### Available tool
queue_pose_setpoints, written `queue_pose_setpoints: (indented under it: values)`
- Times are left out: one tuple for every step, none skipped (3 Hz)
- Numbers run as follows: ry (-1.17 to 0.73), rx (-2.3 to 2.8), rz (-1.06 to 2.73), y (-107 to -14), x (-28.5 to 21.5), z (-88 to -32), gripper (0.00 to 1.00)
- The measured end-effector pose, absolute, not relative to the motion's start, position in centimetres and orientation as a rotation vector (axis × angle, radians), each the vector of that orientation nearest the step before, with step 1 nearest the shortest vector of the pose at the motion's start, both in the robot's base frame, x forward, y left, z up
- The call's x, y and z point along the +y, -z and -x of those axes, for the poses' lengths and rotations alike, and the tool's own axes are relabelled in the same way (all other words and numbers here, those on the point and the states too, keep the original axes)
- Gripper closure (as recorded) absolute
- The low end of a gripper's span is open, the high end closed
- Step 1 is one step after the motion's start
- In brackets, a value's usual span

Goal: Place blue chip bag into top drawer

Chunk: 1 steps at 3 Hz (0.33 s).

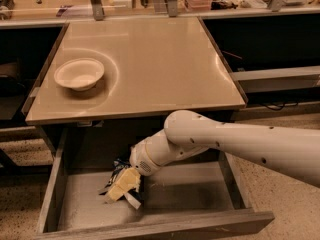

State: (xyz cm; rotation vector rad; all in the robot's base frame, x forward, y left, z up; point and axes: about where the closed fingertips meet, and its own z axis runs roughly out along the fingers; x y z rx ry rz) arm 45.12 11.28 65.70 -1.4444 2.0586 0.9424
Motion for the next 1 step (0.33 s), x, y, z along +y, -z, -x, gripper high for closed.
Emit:
queue_pose_setpoints:
  values:
    - [-0.942,2.059,1.444,-65.70,11.29,-45.12,0.00]
